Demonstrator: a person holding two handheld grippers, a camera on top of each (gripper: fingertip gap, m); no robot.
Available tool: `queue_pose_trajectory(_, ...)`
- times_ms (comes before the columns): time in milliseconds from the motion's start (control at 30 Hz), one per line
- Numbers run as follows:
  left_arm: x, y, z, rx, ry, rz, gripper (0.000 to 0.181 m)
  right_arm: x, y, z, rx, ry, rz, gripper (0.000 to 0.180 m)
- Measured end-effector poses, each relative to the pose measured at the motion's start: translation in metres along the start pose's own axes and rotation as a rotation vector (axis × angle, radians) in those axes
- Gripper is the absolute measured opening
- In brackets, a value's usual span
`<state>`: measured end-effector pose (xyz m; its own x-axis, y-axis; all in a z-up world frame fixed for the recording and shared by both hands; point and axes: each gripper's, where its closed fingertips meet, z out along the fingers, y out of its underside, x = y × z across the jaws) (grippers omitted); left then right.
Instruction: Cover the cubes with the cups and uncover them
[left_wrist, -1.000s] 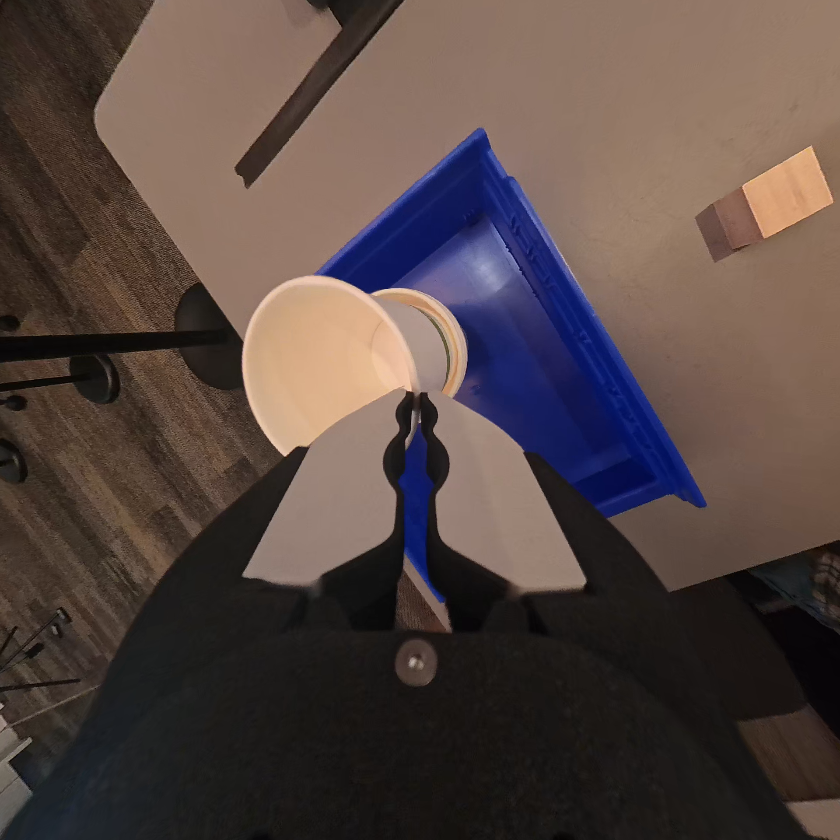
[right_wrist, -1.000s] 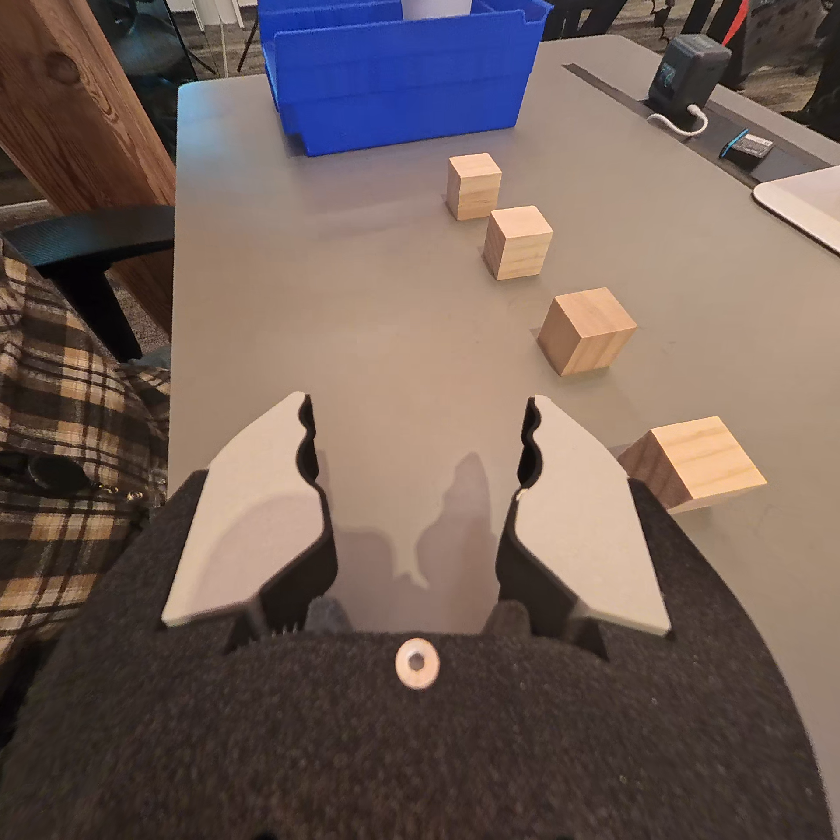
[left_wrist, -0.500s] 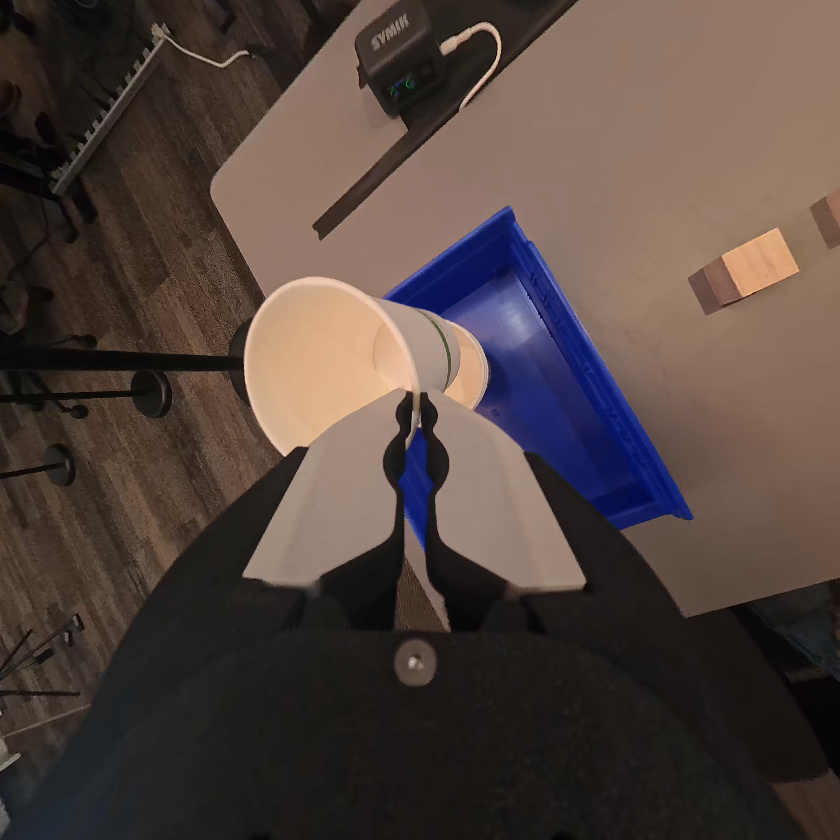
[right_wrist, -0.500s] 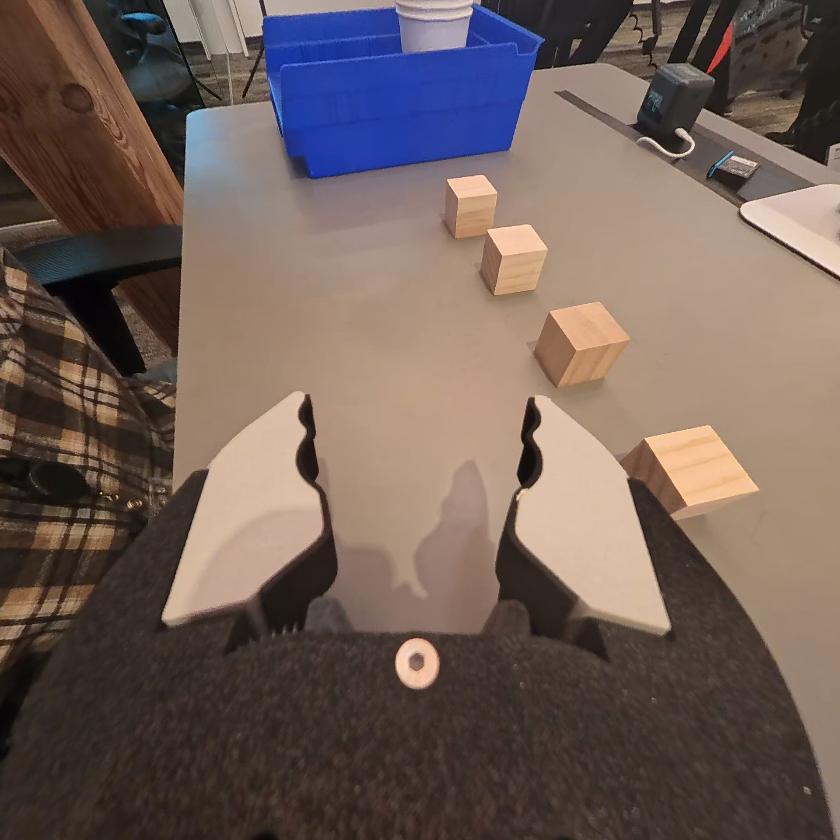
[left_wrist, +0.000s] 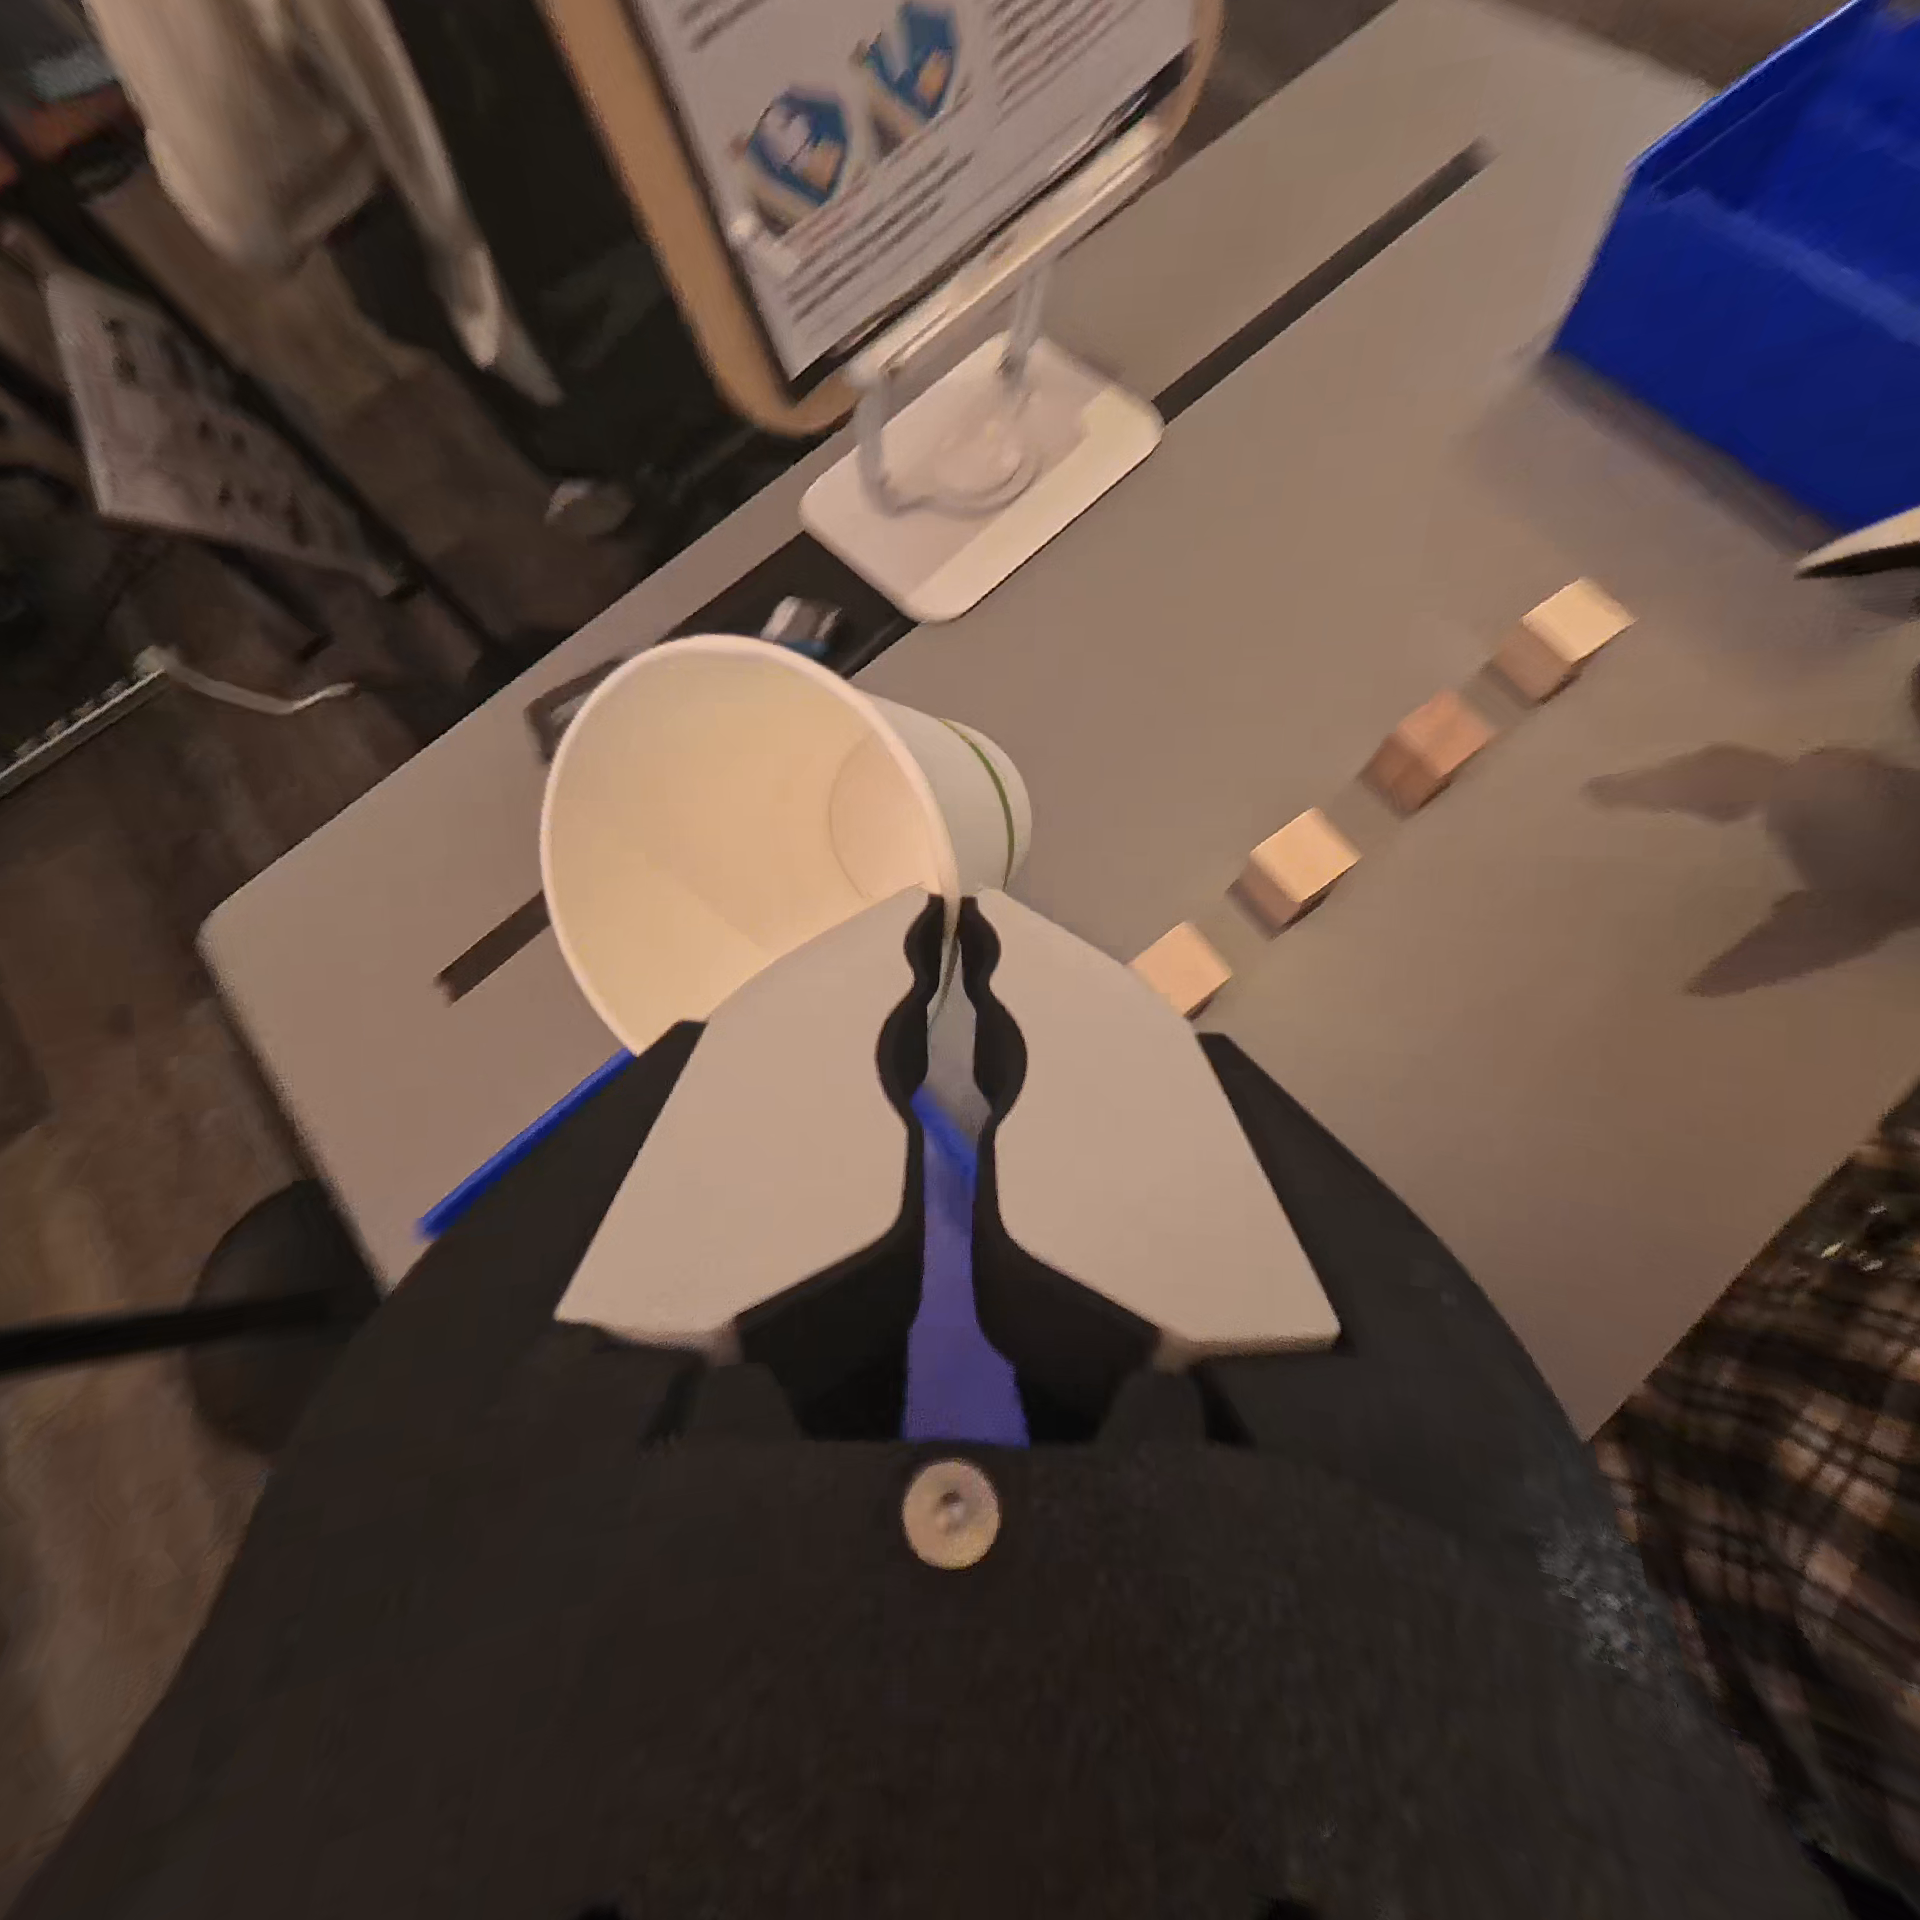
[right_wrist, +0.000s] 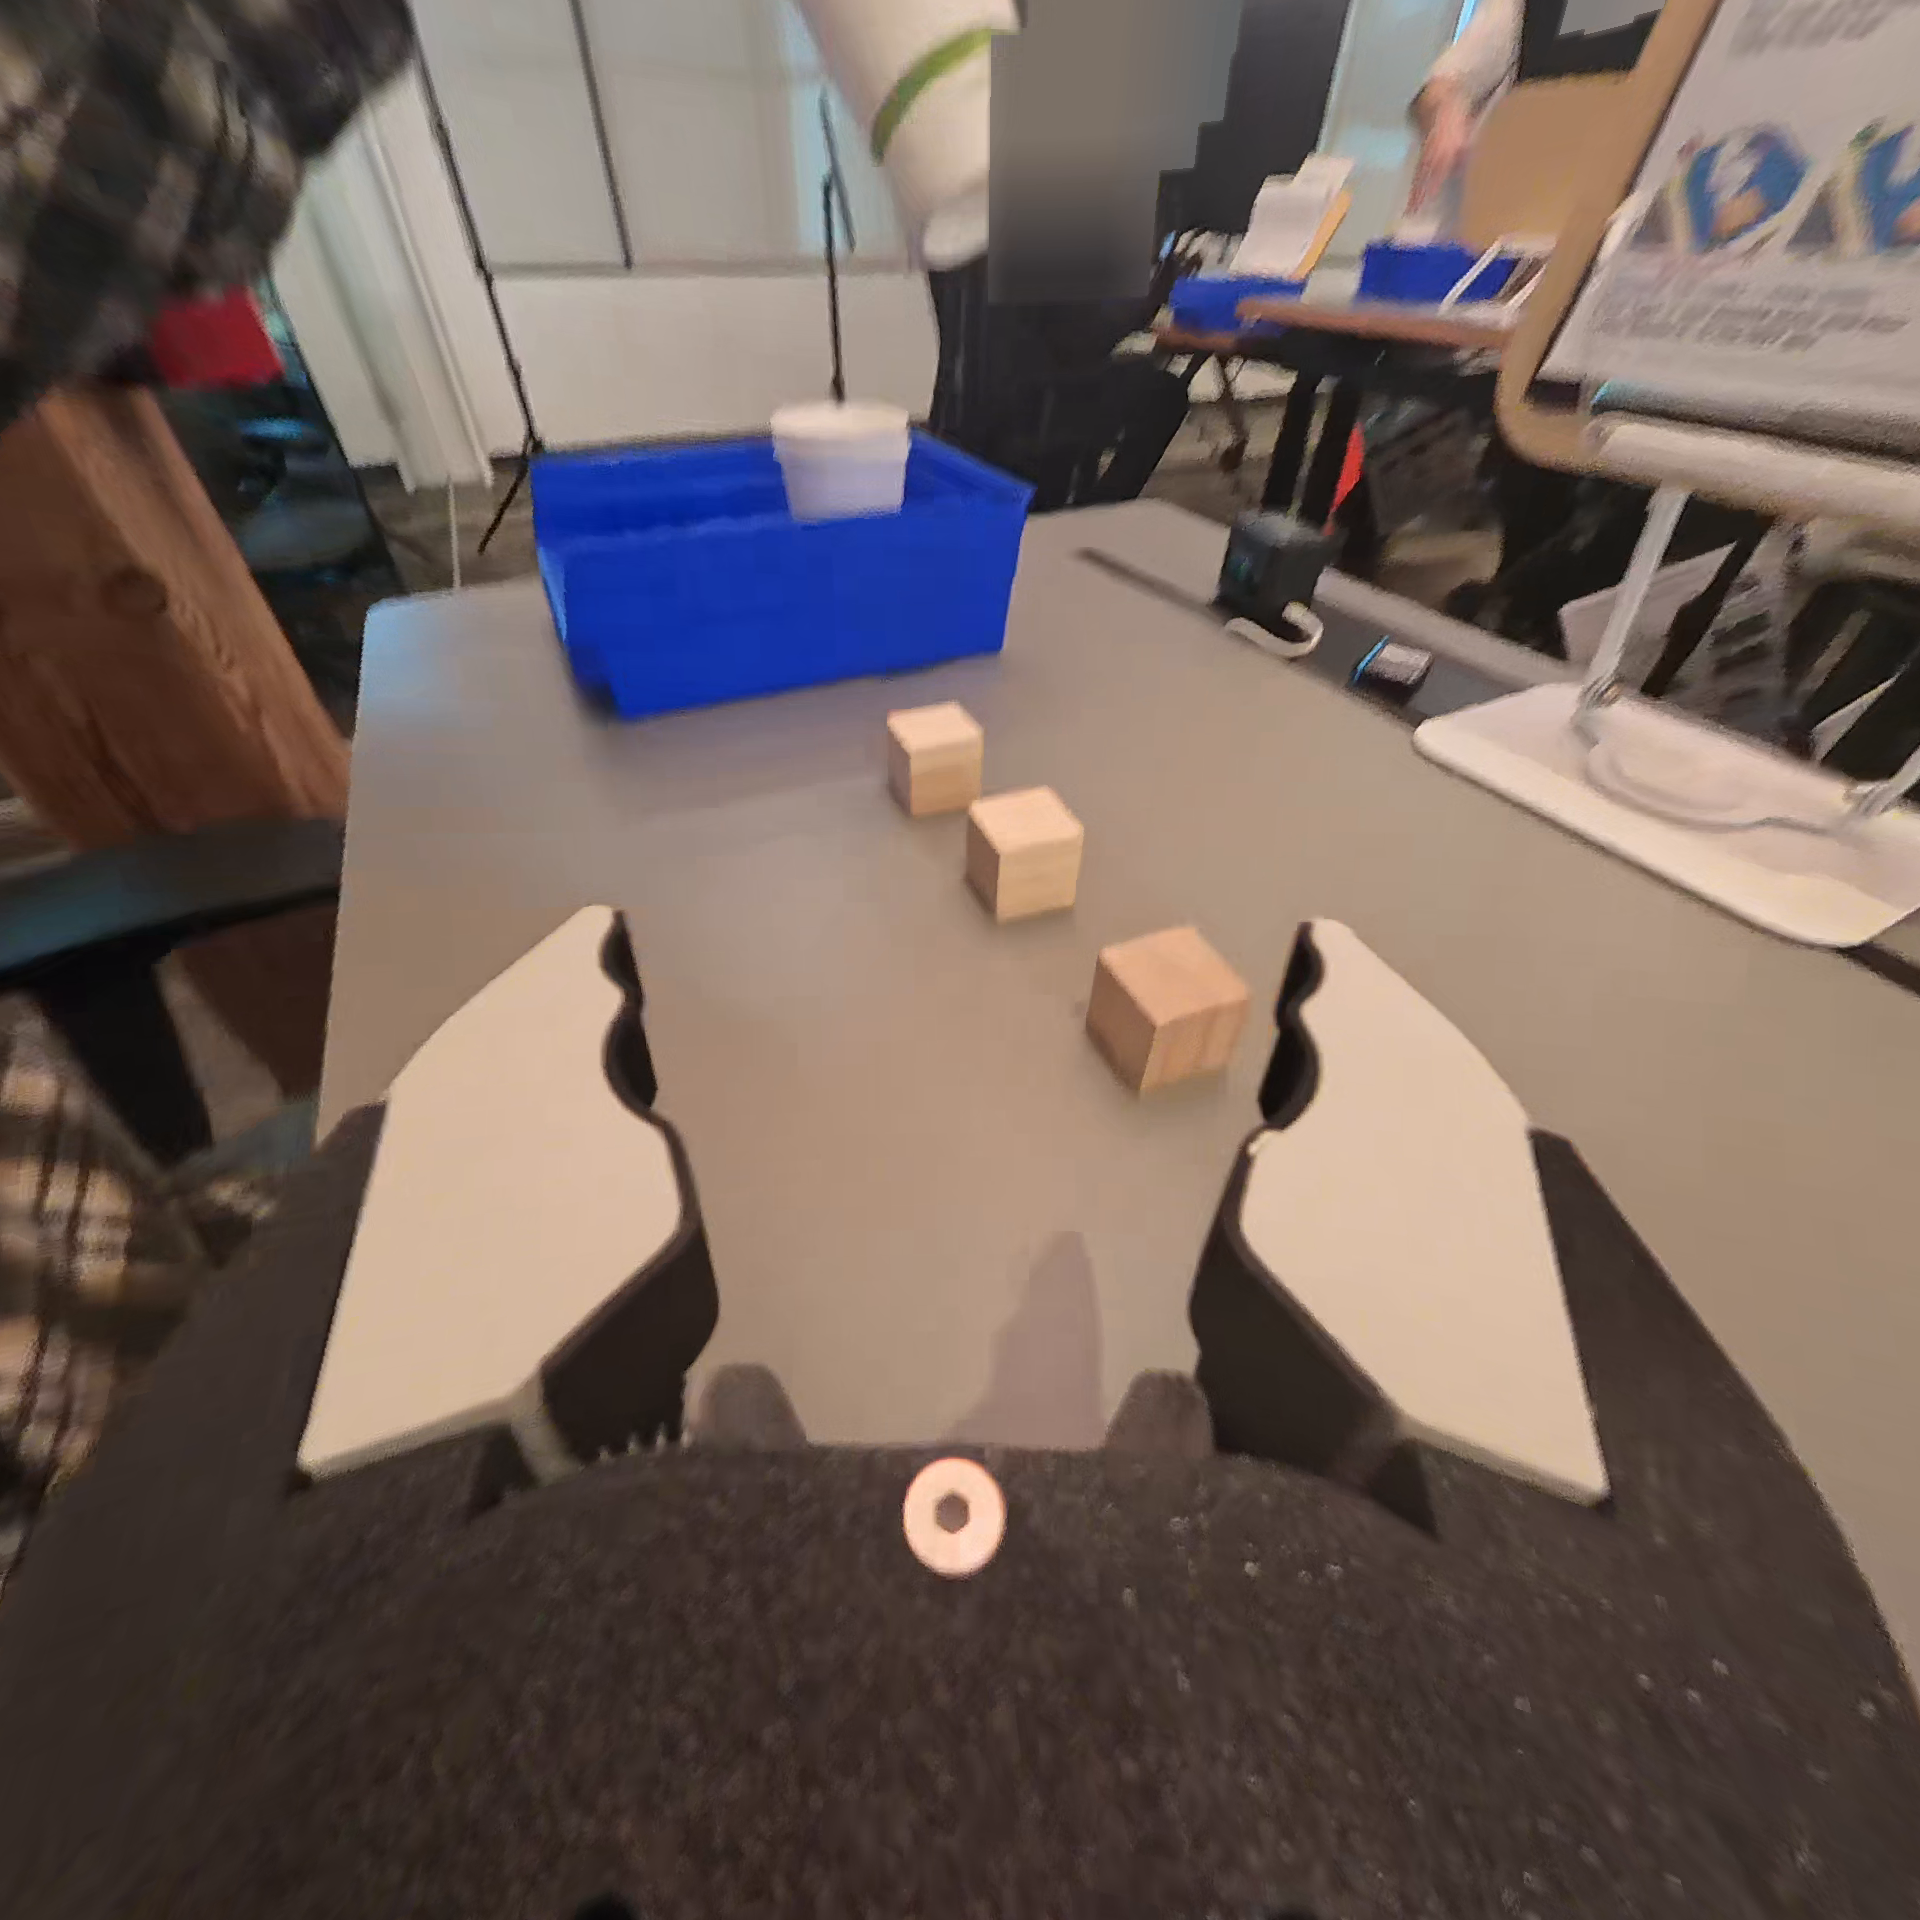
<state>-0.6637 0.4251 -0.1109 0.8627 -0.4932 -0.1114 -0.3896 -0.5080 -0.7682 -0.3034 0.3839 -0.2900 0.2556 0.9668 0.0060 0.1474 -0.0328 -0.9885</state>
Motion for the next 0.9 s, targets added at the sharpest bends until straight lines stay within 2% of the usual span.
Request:
queue_pose_trajectory(133, 0.053, -0.024, 0.023, 0.181, 0.208, -0.047, 0.002, 0.012, -0.036, 0.015, 0.188, 0.039, 0.035, 0.127)
queue_pose_trajectory(233, 0.094, -0.040, 0.040, 0.309, 0.396, -0.116, 0.002, 0.021, -0.056, 0.031, 0.304, 0.062, 0.046, 0.126)
queue_pose_trajectory(333, 0.131, -0.049, 0.055, 0.402, 0.573, -0.188, 0.002, 0.030, -0.065, 0.048, 0.352, 0.069, 0.026, 0.126)
queue_pose_trajectory(467, 0.170, -0.046, 0.077, 0.465, 0.761, -0.271, 0.002, 0.031, -0.076, 0.061, 0.373, -0.009, 0.017, 0.121)
queue_pose_trajectory(733, 0.212, -0.026, 0.107, 0.502, 0.964, -0.376, 0.002, 0.034, -0.071, 0.062, 0.322, -0.081, 0.036, 0.115)
queue_pose_trajectory(900, 0.225, -0.020, 0.115, 0.509, 1.026, -0.409, 0.002, 0.037, -0.065, 0.064, 0.316, -0.108, 0.087, 0.113)
